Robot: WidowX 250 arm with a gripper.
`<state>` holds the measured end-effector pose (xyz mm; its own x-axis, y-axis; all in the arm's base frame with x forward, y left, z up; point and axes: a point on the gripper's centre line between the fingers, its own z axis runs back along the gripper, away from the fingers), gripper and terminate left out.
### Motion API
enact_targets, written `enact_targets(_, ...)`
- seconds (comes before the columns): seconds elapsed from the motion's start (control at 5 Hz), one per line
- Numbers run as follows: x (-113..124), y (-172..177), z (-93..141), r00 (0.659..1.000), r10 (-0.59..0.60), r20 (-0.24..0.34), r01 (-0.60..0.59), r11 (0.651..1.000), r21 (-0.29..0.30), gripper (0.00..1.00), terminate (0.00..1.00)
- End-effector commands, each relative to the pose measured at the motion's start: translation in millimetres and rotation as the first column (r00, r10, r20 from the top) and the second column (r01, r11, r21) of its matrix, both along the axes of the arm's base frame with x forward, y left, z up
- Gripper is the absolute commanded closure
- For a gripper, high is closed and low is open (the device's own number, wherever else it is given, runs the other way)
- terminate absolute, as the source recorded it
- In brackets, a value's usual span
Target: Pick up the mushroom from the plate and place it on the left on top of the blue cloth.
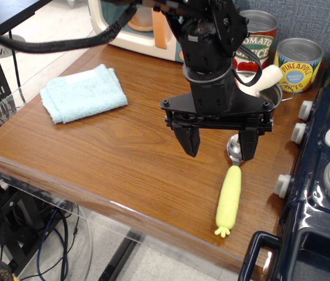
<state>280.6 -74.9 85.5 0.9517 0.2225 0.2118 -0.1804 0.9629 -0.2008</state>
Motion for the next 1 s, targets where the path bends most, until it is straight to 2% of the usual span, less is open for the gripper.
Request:
enact_targets(0.0,0,0,0,1.0,0.0,0.0,0.0,1.0,0.0,0.0,0.0)
enact_targets(0.2,17,7,4,0.999,0.03,0.036,-0.03,0.999,0.026,0.0,0.0)
enact_targets(0.4,37,15,8,0.995,0.056,0.082,-0.056,0.998,-0.002,0.0,0.0)
enact_targets(0.6,60,22,20,0.986,0.071,0.148,-0.074,0.997,0.011,0.0,0.0)
enact_targets(0.8,81,26,35,0.974,0.092,0.208,-0.093,0.996,-0.008,0.0,0.0)
